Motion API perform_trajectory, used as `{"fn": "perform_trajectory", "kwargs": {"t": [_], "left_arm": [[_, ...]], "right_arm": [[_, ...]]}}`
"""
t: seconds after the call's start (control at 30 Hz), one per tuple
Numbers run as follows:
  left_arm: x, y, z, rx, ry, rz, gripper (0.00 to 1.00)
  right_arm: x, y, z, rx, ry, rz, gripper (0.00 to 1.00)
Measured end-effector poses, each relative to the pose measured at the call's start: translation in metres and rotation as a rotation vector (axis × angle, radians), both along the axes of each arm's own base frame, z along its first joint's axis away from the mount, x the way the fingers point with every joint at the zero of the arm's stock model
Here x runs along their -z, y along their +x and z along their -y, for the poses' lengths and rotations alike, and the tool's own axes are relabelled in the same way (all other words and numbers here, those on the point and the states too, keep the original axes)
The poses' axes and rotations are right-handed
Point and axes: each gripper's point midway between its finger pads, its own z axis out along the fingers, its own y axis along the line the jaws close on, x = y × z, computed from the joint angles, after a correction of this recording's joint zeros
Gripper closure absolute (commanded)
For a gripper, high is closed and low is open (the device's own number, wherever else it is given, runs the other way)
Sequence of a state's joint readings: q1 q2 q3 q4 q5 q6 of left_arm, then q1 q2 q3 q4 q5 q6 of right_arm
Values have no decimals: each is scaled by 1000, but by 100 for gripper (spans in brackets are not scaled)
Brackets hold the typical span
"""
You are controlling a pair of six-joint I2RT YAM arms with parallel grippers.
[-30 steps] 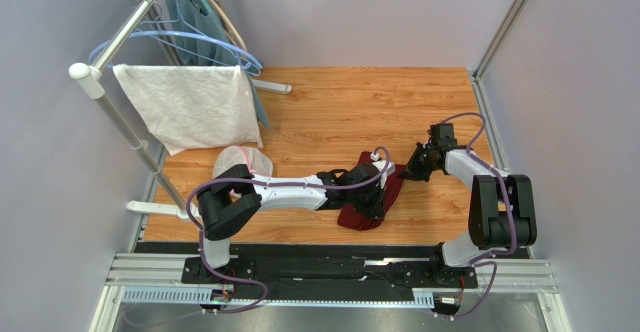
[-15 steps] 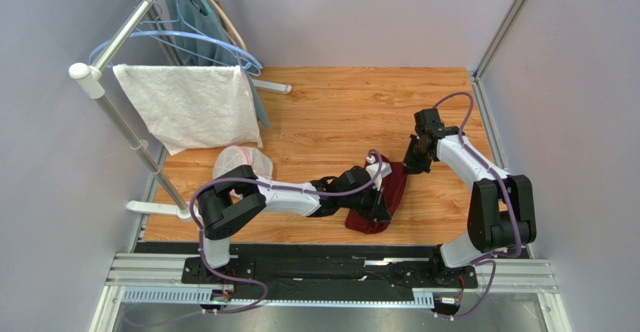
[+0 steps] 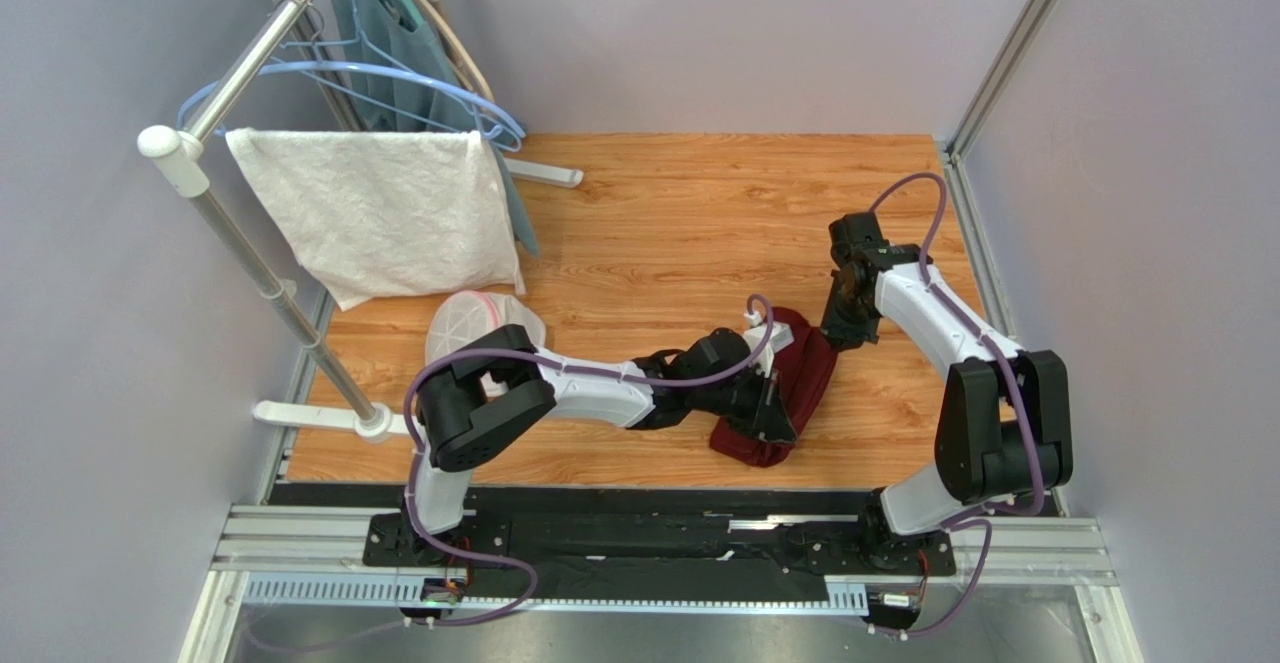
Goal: Fold the napkin into a case and place the utensils inside
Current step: Fold the 2/3-rectangle-folded napkin at the center of the board.
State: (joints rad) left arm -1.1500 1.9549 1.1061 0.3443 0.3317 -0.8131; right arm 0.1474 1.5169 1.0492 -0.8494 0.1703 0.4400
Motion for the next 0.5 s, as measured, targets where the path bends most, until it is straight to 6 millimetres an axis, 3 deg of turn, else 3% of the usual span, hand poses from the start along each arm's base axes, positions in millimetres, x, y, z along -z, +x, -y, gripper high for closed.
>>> {"fn": "perform_trajectory", "kwargs": {"t": [0.13, 0.3, 0.5], "left_arm": [[13, 7, -11, -21, 14, -6, 100], [28, 11, -26, -43, 40, -20, 100], [29, 8, -32, -36, 47, -23, 100]], "right_arm": [[-3, 1, -8, -11, -1, -15, 100], [10, 8, -33, -47, -34, -86, 100], [17, 16, -57, -77, -67, -99, 100]]}}
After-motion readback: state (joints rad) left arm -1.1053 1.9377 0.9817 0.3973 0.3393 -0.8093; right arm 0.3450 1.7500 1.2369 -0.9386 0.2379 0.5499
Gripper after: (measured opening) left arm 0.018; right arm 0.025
